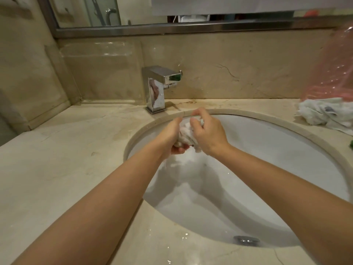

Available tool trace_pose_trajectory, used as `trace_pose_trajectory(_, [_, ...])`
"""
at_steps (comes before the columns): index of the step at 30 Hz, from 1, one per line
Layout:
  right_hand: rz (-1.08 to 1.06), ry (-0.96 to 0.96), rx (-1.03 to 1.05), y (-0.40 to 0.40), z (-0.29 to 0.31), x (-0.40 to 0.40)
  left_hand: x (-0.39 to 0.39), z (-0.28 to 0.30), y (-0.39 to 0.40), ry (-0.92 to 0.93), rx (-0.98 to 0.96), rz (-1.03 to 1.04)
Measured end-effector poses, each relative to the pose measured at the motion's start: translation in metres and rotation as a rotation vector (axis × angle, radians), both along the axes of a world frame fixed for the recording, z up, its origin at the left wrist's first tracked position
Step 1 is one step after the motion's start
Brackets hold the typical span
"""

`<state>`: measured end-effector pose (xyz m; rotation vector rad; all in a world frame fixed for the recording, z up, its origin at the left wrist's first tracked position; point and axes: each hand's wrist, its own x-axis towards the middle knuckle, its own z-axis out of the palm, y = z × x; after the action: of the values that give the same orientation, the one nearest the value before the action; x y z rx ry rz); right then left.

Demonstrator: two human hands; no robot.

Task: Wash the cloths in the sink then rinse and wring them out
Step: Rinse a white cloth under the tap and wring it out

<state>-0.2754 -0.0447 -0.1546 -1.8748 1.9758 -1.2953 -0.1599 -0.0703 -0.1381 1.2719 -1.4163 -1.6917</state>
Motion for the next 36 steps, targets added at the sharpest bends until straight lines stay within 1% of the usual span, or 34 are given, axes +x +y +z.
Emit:
trace_pose_trajectory(1, [0.017, -0.059, 0.087, 0.0, -0.002, 0.0, 0.001, 0.001, -0.001, -0.008, -0.018, 0.046])
trace_pose_trajectory(3, [0.068, -0.182, 0.198, -0.003, -0.003, 0.001, 0.001, 0.004, -0.004, -0.025, -0.082, 0.205])
trace_pose_trajectory(5, [0.129, -0.342, 0.221, -0.006, -0.001, 0.007, 0.003, 0.008, -0.007, -0.008, -0.173, 0.388])
trace_pose_trajectory(7, [0.189, -0.544, 0.153, -0.009, 0.006, 0.019, 0.01, 0.015, -0.011, -0.01, -0.336, 0.522])
trace_pose_trajectory(9, [0.232, -0.674, 0.033, -0.012, 0.017, 0.033, 0.018, 0.022, -0.016, 0.015, -0.459, 0.671])
trace_pose_trajectory(11, [0.256, -0.739, -0.052, -0.018, 0.027, 0.051, 0.028, 0.027, -0.02, 0.127, -0.524, 0.863])
trace_pose_trajectory(13, [0.284, -0.794, -0.054, -0.032, 0.035, 0.075, 0.039, 0.029, -0.024, 0.259, -0.616, 1.042])
trace_pose_trajectory(15, [0.297, -0.792, -0.051, -0.045, 0.04, 0.099, 0.049, 0.028, -0.031, 0.304, -0.644, 1.165])
trace_pose_trajectory(17, [0.26, -0.713, -0.026, -0.058, 0.039, 0.116, 0.058, 0.025, -0.038, 0.274, -0.573, 1.259])
trace_pose_trajectory(19, [0.208, -0.573, 0.061, -0.065, 0.031, 0.126, 0.067, 0.019, -0.046, 0.086, -0.514, 1.349])
trace_pose_trajectory(20, [0.187, -0.495, 0.097, -0.066, 0.026, 0.129, 0.07, 0.017, -0.047, -0.007, -0.511, 1.377])
trace_pose_trajectory(21, [0.154, -0.412, 0.107, -0.066, 0.022, 0.13, 0.07, 0.016, -0.047, -0.064, -0.524, 1.387])
trace_pose_trajectory(23, [0.081, -0.285, 0.077, -0.064, 0.018, 0.128, 0.068, 0.017, -0.044, -0.084, -0.619, 1.378])
trace_pose_trajectory(24, [0.067, -0.259, 0.07, -0.062, 0.019, 0.125, 0.067, 0.017, -0.043, -0.071, -0.711, 1.372])
trace_pose_trajectory(26, [0.079, -0.249, 0.09, -0.057, 0.023, 0.116, 0.062, 0.017, -0.042, -0.077, -0.92, 1.321])
trace_pose_trajectory(28, [0.067, -0.235, 0.117, -0.048, 0.022, 0.1, 0.055, 0.015, -0.038, -0.097, -1.109, 1.188])
trace_pose_trajectory(30, [0.016, -0.213, 0.152, -0.036, 0.02, 0.076, 0.042, 0.015, -0.03, -0.068, -1.248, 0.96])
trace_pose_trajectory(31, [-0.016, -0.207, 0.179, -0.03, 0.018, 0.061, 0.035, 0.014, -0.025, -0.073, -1.276, 0.821])
trace_pose_trajectory(32, [-0.052, -0.196, 0.21, -0.022, 0.017, 0.045, 0.026, 0.012, -0.019, -0.119, -1.267, 0.671])
trace_pose_trajectory(33, [-0.092, -0.174, 0.245, -0.015, 0.014, 0.029, 0.016, 0.01, -0.013, -0.212, -1.233, 0.516])
trace_pose_trajectory(36, [-0.236, -0.074, 0.314, 0.011, 0.009, -0.022, -0.013, 0.001, 0.003, -0.592, -1.112, 0.097])
